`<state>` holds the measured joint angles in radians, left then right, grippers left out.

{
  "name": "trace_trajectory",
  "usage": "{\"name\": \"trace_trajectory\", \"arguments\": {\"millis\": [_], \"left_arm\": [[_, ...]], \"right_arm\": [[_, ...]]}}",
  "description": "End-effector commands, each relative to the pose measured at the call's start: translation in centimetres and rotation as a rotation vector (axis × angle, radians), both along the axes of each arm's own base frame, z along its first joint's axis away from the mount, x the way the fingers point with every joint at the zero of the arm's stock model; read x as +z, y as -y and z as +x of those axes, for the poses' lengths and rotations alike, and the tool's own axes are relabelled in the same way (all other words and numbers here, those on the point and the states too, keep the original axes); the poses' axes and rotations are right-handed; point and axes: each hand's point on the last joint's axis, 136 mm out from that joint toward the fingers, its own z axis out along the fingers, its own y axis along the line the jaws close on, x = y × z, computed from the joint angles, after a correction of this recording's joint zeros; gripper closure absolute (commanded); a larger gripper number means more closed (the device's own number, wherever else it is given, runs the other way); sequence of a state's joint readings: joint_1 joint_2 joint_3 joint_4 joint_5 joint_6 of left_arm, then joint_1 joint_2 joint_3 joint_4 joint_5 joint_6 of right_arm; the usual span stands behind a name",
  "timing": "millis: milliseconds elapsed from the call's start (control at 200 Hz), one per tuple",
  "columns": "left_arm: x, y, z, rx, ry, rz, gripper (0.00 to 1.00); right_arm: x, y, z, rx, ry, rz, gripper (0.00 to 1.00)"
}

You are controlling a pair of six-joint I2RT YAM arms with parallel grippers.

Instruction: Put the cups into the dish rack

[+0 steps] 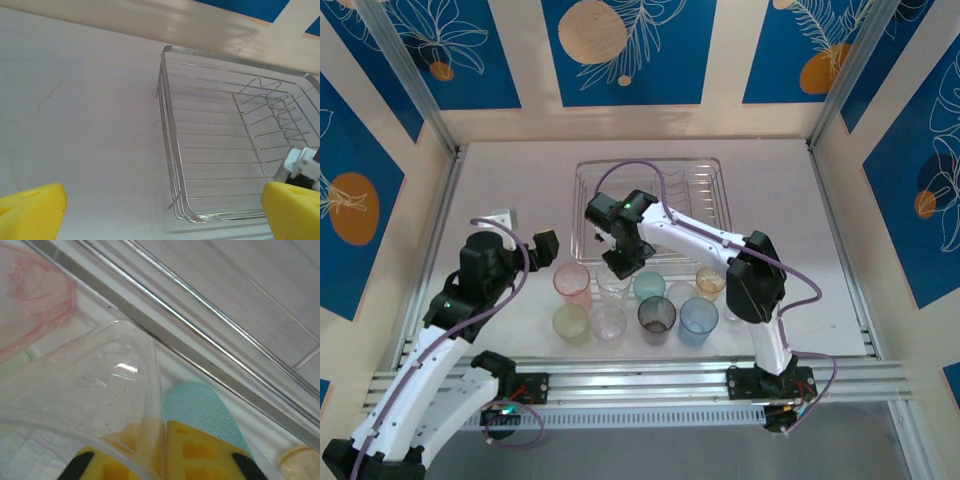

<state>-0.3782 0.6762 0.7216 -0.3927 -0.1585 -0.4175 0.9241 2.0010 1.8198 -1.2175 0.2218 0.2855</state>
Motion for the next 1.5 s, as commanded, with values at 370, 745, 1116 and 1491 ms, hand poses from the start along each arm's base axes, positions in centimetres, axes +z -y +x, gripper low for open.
{"name": "trace_trajectory", "arguments": {"millis": [370, 745, 1116, 1491], "left_arm": [[4.6, 0.9, 0.3, -0.034, 0.091, -0.058, 0.0], [14.0, 9.3, -0.8, -0.473, 0.255, -0.423, 0.0], [21.2, 18.0, -3.9, -1.173, 0.351, -0.805, 0.0], [23.3, 20.3, -6.7, -1.341, 0.42, -0.792, 0.0]], "right_arm": [[14.6, 1.6, 0.3, -0.079, 0.276, 0.283, 1.0], [29.3, 10.9, -0.3, -0.182, 0.428, 0.976, 1.0], [35.1, 12.2, -3.4, 0.009, 0.321, 1.313, 1.0], [34.3, 12.4, -3.3, 0.023, 0.311, 1.303, 1.0]]}}
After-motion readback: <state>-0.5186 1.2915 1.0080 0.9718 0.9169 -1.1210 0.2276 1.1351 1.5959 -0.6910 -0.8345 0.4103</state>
